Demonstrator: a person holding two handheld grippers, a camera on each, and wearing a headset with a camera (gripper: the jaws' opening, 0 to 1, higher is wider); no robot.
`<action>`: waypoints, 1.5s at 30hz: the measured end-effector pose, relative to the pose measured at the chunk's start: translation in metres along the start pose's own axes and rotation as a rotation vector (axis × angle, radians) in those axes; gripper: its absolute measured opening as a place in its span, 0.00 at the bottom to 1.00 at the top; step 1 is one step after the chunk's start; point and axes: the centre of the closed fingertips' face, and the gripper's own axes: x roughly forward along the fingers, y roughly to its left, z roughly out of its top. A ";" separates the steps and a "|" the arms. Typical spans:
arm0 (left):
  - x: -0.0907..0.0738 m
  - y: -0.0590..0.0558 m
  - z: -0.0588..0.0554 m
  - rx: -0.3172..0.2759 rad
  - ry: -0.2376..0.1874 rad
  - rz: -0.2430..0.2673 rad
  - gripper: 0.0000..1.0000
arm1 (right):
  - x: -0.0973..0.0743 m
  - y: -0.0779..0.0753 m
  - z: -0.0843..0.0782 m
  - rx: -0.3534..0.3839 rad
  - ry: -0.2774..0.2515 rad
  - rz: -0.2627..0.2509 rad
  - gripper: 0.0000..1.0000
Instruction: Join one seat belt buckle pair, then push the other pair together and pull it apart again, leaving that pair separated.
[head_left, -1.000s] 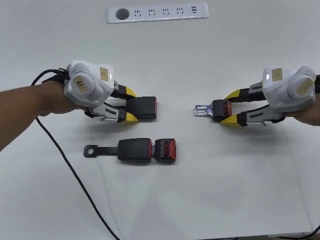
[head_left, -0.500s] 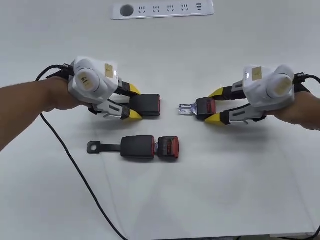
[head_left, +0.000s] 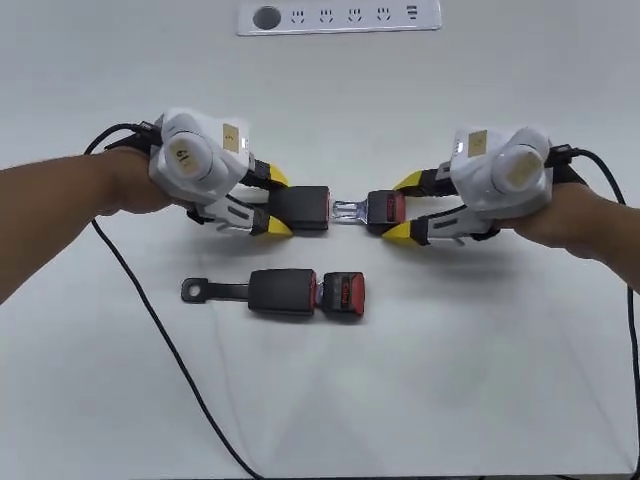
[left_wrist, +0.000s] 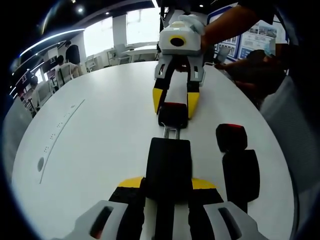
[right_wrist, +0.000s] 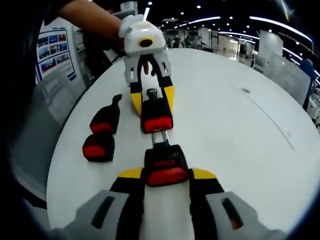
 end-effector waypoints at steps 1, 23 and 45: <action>0.000 0.000 0.000 0.001 0.002 0.000 0.34 | 0.001 0.001 0.001 -0.015 0.009 0.005 0.35; 0.000 -0.001 0.000 0.014 0.021 -0.017 0.33 | 0.012 0.003 0.011 -0.040 0.046 0.035 0.33; 0.006 0.002 0.002 0.016 0.039 -0.025 0.33 | 0.025 -0.003 0.022 -0.022 0.091 -0.007 0.32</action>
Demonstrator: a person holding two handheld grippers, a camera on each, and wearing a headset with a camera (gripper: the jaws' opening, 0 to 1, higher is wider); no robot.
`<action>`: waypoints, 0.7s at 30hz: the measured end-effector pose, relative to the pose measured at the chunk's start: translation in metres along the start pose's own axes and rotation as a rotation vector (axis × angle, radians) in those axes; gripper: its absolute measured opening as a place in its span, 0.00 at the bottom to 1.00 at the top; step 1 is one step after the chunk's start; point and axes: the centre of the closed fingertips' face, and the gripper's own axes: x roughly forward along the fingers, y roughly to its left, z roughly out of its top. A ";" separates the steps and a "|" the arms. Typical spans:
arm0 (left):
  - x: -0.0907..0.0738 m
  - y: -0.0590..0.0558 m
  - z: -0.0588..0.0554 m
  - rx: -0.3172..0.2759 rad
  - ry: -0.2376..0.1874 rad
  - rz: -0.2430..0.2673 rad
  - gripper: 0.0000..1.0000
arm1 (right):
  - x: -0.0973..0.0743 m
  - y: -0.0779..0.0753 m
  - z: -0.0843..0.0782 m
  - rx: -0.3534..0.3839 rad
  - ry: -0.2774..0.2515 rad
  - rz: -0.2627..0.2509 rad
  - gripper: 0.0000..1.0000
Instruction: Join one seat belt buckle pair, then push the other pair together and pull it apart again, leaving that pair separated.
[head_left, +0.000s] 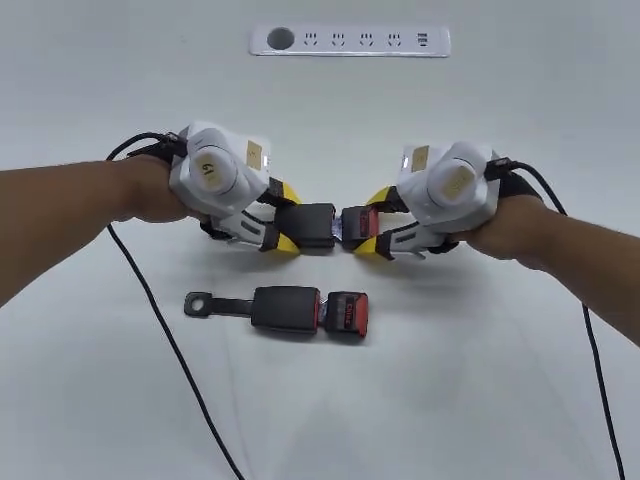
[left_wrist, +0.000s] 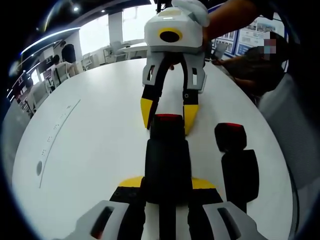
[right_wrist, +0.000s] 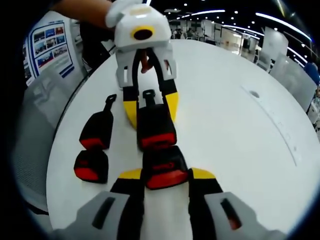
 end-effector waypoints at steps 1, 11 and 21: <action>0.000 0.000 0.000 0.001 0.001 0.000 0.33 | 0.000 0.000 0.000 0.000 0.000 -0.001 0.32; 0.000 -0.001 0.001 -0.006 0.006 0.001 0.33 | 0.001 0.001 0.000 0.005 0.010 -0.017 0.33; 0.000 -0.002 0.001 -0.010 0.017 0.002 0.33 | 0.002 0.001 -0.001 0.005 0.016 -0.035 0.33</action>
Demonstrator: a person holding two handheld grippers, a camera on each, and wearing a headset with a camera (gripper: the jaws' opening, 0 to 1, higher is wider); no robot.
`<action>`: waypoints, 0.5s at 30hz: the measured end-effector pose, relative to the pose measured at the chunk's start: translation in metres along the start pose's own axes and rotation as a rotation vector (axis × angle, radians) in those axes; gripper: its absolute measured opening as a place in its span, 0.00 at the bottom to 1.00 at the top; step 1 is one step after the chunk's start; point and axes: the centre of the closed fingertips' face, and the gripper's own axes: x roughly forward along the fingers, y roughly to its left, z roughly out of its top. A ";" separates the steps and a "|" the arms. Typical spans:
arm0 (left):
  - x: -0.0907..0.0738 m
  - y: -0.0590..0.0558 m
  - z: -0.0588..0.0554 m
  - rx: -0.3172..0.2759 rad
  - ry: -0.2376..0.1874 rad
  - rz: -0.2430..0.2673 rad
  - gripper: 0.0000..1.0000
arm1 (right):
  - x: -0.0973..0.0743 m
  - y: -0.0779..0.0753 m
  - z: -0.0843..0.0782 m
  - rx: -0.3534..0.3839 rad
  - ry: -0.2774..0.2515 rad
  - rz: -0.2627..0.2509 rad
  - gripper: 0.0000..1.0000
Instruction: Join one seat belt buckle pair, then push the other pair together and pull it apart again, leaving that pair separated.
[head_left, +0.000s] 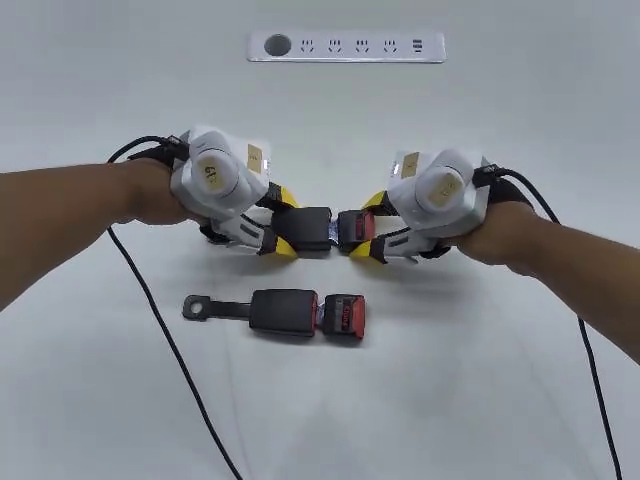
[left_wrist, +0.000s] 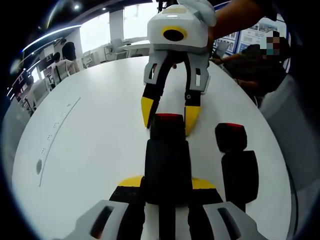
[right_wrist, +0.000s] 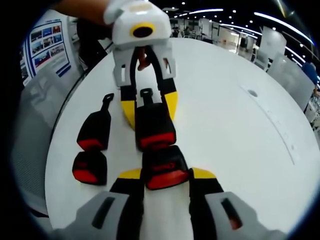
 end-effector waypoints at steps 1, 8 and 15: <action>0.000 0.000 0.000 -0.001 0.000 0.000 0.33 | 0.000 0.000 0.000 -0.001 0.003 -0.004 0.33; -0.001 -0.001 0.000 -0.002 0.002 0.001 0.33 | 0.000 0.000 -0.001 0.011 0.004 -0.018 0.34; -0.001 -0.002 0.000 -0.008 0.005 0.006 0.33 | -0.001 0.000 -0.002 0.017 0.008 -0.025 0.34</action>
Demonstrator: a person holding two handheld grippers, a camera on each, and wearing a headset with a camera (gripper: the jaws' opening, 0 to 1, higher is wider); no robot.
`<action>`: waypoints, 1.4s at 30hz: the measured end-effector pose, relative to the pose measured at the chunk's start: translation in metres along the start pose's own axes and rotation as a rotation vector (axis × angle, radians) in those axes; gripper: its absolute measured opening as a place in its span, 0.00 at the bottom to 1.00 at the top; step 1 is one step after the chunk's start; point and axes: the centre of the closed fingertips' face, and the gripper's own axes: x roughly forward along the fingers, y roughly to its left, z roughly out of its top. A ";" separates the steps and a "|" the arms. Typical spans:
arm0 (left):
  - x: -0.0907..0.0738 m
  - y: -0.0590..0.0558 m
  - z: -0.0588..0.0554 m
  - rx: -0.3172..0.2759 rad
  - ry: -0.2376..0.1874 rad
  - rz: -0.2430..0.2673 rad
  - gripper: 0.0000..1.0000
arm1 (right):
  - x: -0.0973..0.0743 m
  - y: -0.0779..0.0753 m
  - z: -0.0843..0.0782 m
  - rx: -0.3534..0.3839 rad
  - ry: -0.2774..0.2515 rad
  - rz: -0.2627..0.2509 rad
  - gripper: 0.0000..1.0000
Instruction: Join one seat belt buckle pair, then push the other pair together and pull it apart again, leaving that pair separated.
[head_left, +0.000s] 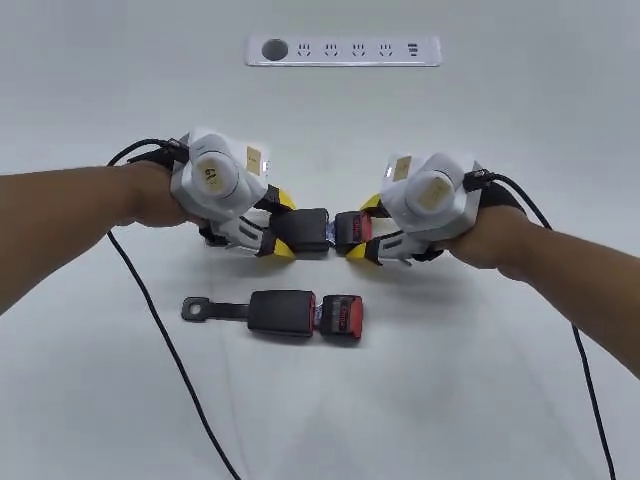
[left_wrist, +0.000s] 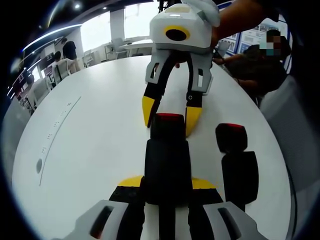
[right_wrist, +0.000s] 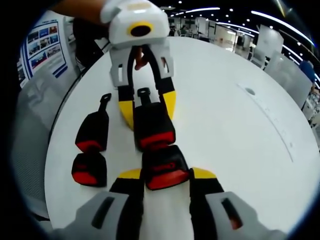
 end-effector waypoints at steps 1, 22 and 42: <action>0.000 0.000 0.000 0.001 0.001 0.001 0.33 | 0.000 0.000 -0.001 0.002 0.001 -0.002 0.34; 0.000 -0.001 0.000 -0.003 0.005 0.004 0.34 | -0.020 -0.008 -0.018 0.008 -0.009 -0.004 0.35; 0.000 -0.001 -0.001 0.015 0.029 -0.009 0.34 | -0.057 -0.014 -0.069 0.053 -0.023 -0.055 0.36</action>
